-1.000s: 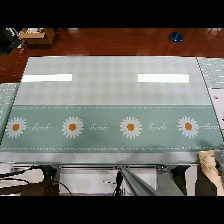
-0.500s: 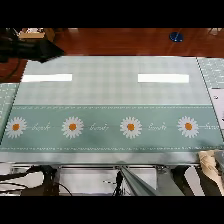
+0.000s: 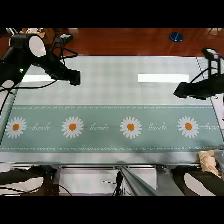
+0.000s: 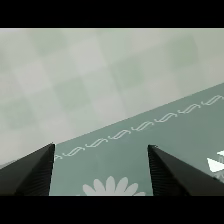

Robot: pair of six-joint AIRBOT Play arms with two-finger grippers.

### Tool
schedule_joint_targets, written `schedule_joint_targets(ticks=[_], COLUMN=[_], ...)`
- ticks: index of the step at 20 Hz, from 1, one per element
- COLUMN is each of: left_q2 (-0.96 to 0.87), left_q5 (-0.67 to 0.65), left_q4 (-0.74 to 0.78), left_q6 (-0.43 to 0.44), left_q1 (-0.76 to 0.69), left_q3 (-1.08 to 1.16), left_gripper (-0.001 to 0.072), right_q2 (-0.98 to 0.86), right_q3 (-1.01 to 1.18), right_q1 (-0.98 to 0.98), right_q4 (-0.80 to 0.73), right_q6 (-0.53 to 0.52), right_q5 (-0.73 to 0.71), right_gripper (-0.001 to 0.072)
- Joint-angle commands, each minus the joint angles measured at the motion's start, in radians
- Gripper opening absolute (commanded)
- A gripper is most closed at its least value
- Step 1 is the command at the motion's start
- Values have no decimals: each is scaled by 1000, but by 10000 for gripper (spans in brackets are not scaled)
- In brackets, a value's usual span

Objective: Fold the shirts.

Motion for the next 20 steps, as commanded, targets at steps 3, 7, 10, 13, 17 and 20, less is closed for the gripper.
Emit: schedule_joint_targets(ticks=[3,7,10,13,17,20], left_q2=[-10,-11,-18,-26,-36,-39], left_q5=[-12,-12,-12,-12,-12,-12], left_q4=[87,87,87,87,87,87], left_q6=[-55,-55,-55,-55,-55,-55], left_q1=[-23,-23,-23,-23,-23,-23], left_q3=[0,0,0,0,0,0], left_gripper=[710,710,710,710,710,710], right_q2=[-35,-35,-35,-35,-35,-35], right_q3=[1,1,1,1,1,1], right_q1=[69,69,69,69,69,69], right_q4=[-62,-65,-65,-65,-65,-65], right_q6=[47,47,47,47,47,47], right_q5=[-56,-56,-56,-56,-57,-57], right_gripper=[585,585,585,585,585,585])
